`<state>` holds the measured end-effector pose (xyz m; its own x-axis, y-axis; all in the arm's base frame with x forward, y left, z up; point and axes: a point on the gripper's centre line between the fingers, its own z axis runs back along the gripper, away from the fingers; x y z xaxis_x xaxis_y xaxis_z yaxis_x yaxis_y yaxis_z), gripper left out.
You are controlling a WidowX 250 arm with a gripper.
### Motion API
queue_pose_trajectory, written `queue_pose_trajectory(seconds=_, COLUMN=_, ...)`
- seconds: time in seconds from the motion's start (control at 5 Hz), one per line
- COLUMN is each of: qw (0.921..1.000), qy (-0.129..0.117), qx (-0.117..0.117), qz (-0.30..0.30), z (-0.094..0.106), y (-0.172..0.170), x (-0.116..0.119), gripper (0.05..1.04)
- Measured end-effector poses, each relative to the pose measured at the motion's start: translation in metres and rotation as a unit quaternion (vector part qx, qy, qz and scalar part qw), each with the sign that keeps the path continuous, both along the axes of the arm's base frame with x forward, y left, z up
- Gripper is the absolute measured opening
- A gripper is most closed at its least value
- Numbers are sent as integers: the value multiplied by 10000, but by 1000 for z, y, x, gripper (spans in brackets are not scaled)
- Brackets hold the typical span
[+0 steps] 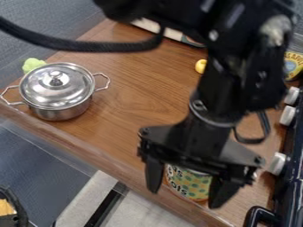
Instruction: Moved the thing above the silver pot
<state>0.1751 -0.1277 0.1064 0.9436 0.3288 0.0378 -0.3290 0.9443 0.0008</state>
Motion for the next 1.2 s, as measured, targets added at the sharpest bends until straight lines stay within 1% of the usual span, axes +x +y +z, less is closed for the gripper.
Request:
queue_pose_trajectory(seconds=0.2, qw=9999, qy=63, qx=-7, qz=-107, z=-7, y=-9, x=-3, gripper=1000)
queue_pose_trajectory(seconds=0.4, qw=9961, qy=-9, qx=21, qz=882, z=-12, y=-4, x=7, gripper=1000)
queue_pose_trajectory(seconds=0.6, qw=9827, qy=73, qx=169, qz=1845, z=-16, y=8, x=23, gripper=999)
queue_pose_trajectory(seconds=0.8, qw=9737, qy=58, qx=120, qz=2273, z=-18, y=14, x=36, gripper=999)
queue_pose_trajectory(seconds=1.0, qw=9669, qy=42, qx=228, qz=2542, z=-24, y=21, x=56, gripper=999)
queue_pose_trajectory(seconds=1.2, qw=9576, qy=-32, qx=233, qz=2871, z=-25, y=42, x=80, gripper=999)
